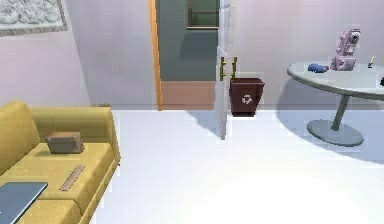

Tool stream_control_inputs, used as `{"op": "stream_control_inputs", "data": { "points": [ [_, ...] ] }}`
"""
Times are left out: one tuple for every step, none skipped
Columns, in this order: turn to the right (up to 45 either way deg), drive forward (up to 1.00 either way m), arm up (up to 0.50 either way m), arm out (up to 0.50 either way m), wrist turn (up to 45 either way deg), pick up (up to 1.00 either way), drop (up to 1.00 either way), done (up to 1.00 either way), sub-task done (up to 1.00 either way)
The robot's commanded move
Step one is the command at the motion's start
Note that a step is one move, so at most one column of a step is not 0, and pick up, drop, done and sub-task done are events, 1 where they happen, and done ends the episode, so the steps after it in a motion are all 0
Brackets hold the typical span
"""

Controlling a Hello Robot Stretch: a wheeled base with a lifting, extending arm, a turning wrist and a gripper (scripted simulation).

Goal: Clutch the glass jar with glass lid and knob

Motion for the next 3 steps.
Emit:
{"op": "stream_control_inputs", "data": {
  "points": [
    [0.0, 0.00, 0.00, 0.00, 45.0, 0.00, 0.00, 0.00, 0.00],
    [0.0, 0.00, 0.00, 0.00, 45.0, 0.00, 0.00, 0.00, 0.00],
    [0.0, 0.00, 0.00, 0.00, 45.0, 0.00, 0.00, 0.00, 0.00]
  ]
}}
